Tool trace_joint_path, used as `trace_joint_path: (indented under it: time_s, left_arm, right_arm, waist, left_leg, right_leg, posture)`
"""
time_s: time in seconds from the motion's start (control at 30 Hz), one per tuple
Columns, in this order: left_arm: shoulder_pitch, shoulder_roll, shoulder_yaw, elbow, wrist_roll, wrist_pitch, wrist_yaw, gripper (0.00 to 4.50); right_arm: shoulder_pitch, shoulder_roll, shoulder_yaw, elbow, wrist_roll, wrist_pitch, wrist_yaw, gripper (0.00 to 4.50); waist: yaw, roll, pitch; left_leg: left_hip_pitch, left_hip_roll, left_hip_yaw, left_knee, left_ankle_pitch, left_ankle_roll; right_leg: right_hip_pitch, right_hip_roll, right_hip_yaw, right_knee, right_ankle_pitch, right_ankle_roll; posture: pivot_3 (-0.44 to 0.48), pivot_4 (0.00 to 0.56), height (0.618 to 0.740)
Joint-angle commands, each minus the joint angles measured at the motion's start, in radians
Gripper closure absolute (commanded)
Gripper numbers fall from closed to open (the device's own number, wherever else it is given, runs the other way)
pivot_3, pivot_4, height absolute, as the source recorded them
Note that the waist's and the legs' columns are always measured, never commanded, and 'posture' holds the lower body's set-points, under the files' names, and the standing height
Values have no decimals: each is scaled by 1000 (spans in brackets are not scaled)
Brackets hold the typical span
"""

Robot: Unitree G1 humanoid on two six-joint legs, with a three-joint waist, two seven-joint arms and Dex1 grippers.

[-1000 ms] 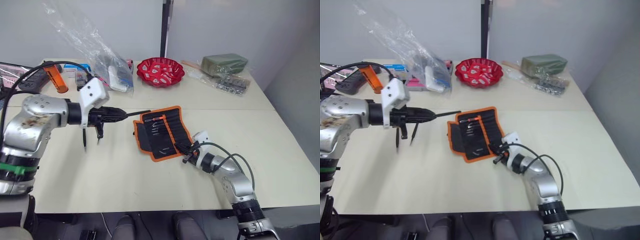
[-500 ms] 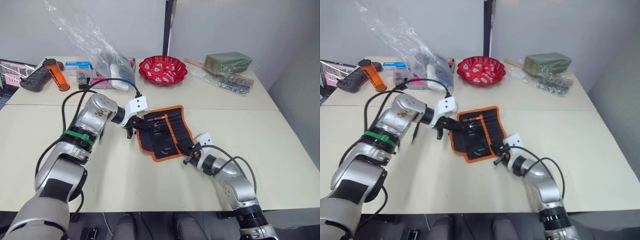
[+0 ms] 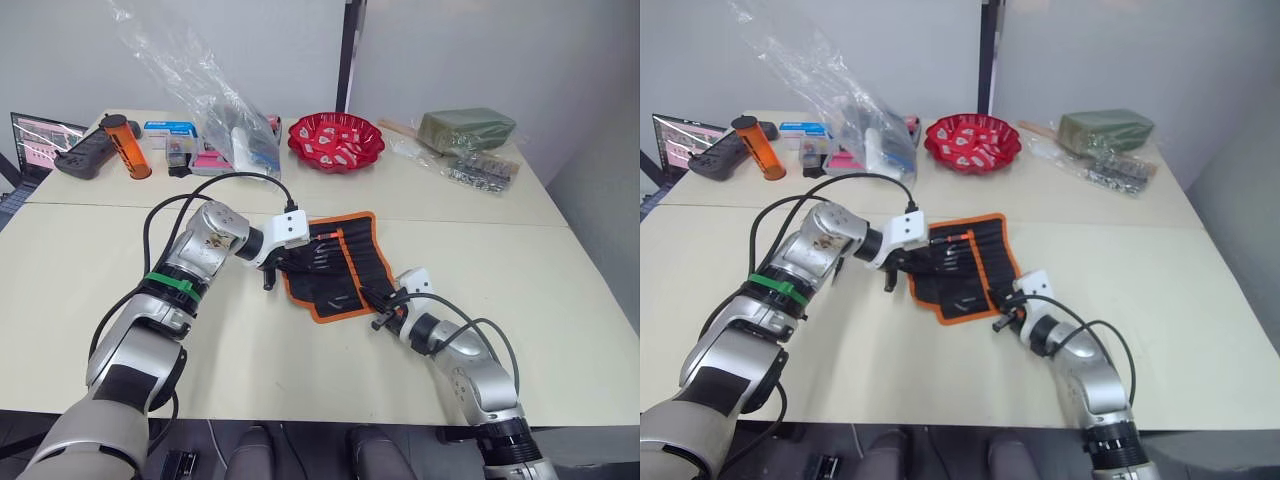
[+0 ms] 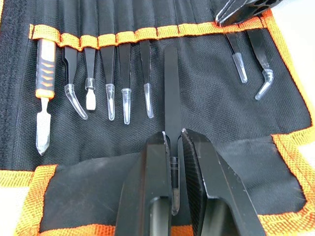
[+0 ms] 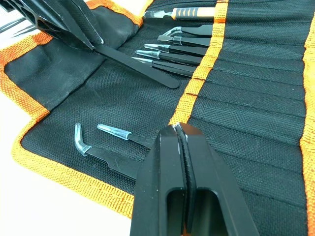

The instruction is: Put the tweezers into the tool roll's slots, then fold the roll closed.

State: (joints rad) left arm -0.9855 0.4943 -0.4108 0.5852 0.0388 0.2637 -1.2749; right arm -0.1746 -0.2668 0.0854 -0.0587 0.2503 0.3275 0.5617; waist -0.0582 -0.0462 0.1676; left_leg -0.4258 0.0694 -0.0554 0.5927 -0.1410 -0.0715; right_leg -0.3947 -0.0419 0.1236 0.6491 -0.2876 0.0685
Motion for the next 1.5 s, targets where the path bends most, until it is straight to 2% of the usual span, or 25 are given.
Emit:
trace_joint_path:
  time_s: [0.03,0.57,0.9,1.2,1.43,1.5]
  left_arm:
    - [-23,-20,20,1,10,-17,16,4445]
    - [-105,-181,32,248,58,-144,142,4445]
    - [-148,-279,25,389,98,-230,169,4445]
    - [-165,-298,53,440,108,-269,190,4445]
    - [-150,-253,89,372,85,-231,144,4445]
    - [-143,-229,106,333,76,-200,138,3918]
  right_arm:
    - [26,-7,17,32,-13,44,-3,4500]
    - [60,1,37,16,-13,54,-3,4500]
    - [40,-4,45,34,-15,71,11,4500]
    - [53,-3,58,33,-24,71,7,4500]
    - [51,-5,61,37,-24,70,12,4500]
    - [48,-6,61,43,-24,68,15,4500]
  waist:
    - [2,0,0]
    - [10,0,0]
    - [5,0,0]
    - [4,0,0]
    - [1,0,0]
    - [-3,0,0]
  left_leg:
    - [0,0,0,0,0,0]
    - [1,0,-1,1,0,0]
    - [2,0,-1,1,0,0]
    - [2,0,-1,1,0,0]
    - [2,0,-1,1,0,0]
    - [2,0,-1,1,0,0]
  right_leg:
    - [0,0,0,0,0,0]
    - [1,0,0,0,0,0]
    - [3,0,0,0,0,1]
    - [3,0,0,0,0,1]
    - [3,0,-1,0,0,1]
    - [3,0,-1,0,0,1]
  posture:
    - [0,150,729]
    - [0,150,729]
    - [0,150,729]
    - [0,150,729]
    - [0,150,729]
    - [0,150,729]
